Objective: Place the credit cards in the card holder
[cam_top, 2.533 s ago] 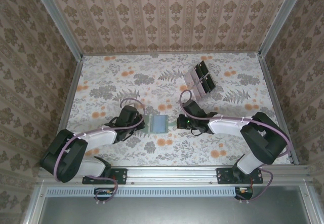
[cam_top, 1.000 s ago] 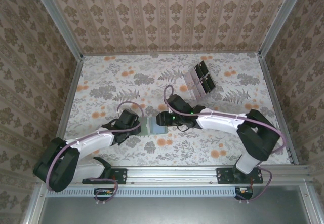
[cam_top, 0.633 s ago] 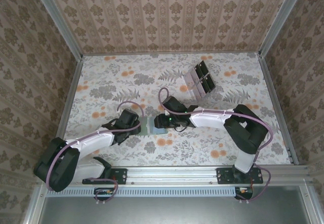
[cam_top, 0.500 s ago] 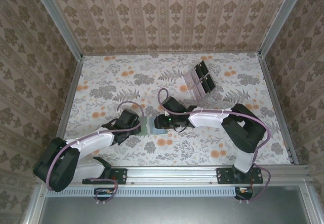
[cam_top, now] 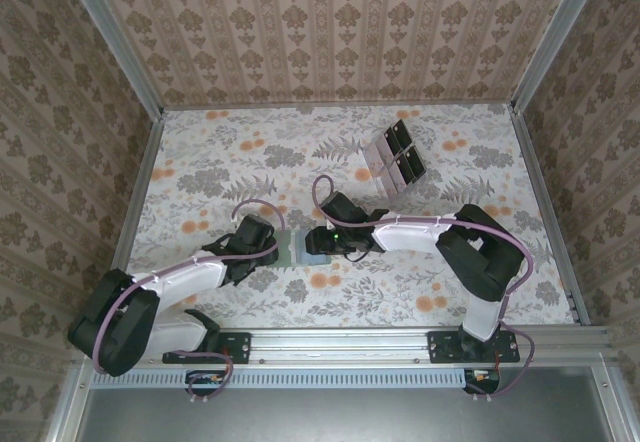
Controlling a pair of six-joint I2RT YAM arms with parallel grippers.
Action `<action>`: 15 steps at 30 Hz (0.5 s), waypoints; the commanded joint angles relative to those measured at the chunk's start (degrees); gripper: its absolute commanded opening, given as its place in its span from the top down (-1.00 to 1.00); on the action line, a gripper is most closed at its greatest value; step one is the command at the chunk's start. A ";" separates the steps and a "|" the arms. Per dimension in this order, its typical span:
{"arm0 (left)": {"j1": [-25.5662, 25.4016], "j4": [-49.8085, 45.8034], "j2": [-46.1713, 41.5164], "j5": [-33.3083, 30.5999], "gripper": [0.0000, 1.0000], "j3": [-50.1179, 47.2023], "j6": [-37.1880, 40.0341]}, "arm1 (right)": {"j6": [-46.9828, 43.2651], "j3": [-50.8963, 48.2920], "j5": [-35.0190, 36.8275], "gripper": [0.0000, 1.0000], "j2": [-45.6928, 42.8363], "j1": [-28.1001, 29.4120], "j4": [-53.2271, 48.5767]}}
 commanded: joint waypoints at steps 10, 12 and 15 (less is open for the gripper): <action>-0.16 1.90 1.93 -0.19 -0.06 -2.08 -0.16 | 2.13 1.92 -6.99 -0.04 4.95 -0.64 3.52; -0.16 2.06 1.92 -0.06 -0.05 -2.20 -0.12 | 2.74 1.82 -8.98 -0.04 5.16 -0.84 4.95; -0.16 2.48 1.94 -0.04 -0.05 -2.43 -0.02 | 3.55 1.92 -11.68 -0.04 5.32 -1.05 7.28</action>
